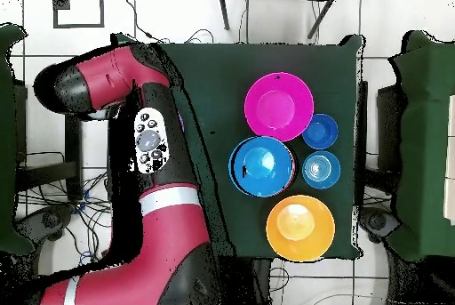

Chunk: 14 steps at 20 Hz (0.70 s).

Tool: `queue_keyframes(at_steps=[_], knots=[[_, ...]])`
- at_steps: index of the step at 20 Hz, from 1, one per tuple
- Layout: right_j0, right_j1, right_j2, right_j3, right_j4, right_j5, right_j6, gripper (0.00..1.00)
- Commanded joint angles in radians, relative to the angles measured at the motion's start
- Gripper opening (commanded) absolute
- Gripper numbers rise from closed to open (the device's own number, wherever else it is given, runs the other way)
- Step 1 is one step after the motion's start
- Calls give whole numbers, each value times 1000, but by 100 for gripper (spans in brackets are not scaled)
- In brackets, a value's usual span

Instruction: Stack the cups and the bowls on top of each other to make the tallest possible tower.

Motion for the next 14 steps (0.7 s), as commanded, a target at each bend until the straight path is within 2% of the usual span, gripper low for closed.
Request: queue_keyframes(at_steps=[1,4,8,14], knots=[[49,16,-45,-49,-30,195,40,100],[68,24,-54,-50,-17,196,76,100],[96,77,-73,-83,-3,170,136,100],[109,132,-104,-145,0,169,136,100]])
